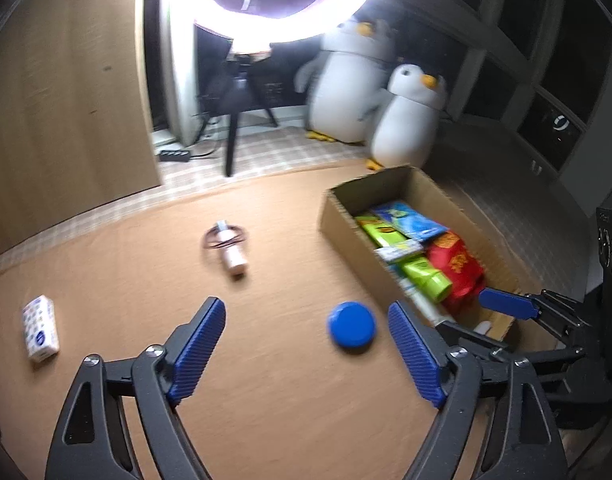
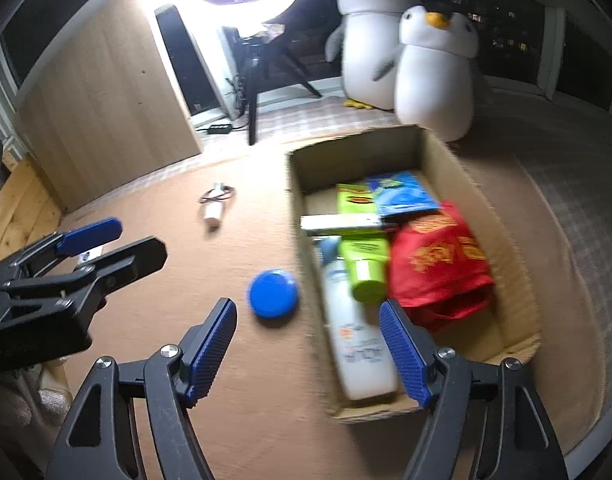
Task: Organize objects
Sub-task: 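Move the left tool past the blue lid toward the white tissue pack, then close the left gripper on the white tissue pack and lift it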
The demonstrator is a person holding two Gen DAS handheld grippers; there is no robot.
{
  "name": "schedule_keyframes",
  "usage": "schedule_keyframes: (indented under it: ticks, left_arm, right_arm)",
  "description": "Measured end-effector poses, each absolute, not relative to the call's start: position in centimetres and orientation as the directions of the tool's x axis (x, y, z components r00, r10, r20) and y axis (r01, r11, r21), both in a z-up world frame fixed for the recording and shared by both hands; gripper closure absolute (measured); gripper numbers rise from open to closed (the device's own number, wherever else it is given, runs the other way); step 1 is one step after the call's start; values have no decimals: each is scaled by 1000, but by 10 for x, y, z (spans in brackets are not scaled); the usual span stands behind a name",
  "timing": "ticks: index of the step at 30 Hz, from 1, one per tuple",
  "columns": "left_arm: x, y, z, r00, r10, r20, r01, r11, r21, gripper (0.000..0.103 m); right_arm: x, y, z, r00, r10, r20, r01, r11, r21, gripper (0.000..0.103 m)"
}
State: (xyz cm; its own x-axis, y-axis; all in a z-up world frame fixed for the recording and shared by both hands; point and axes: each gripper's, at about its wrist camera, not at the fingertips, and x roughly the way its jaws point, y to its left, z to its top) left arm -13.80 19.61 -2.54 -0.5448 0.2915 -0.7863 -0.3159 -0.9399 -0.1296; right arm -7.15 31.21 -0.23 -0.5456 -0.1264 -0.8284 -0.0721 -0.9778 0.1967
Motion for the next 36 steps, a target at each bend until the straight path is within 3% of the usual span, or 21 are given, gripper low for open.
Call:
schedule_keyframes:
  ticks: [6, 24, 36]
  left_arm:
    - [-129, 143, -24, -549, 242, -800, -242, -962, -125, 8]
    - [-104, 0, -40, -548, 149, -823, -55, -988, -143, 7]
    - [-150, -121, -65, -537, 53, -842, 175, -969, -172, 7]
  right_arm:
    - [-80, 279, 3, -548, -159, -822, -30, -977, 209, 32]
    - [-90, 192, -5, -498, -278, -822, 95, -959, 267, 31]
    - [-82, 161, -13, -460, -300, -835, 162, -954, 253, 31]
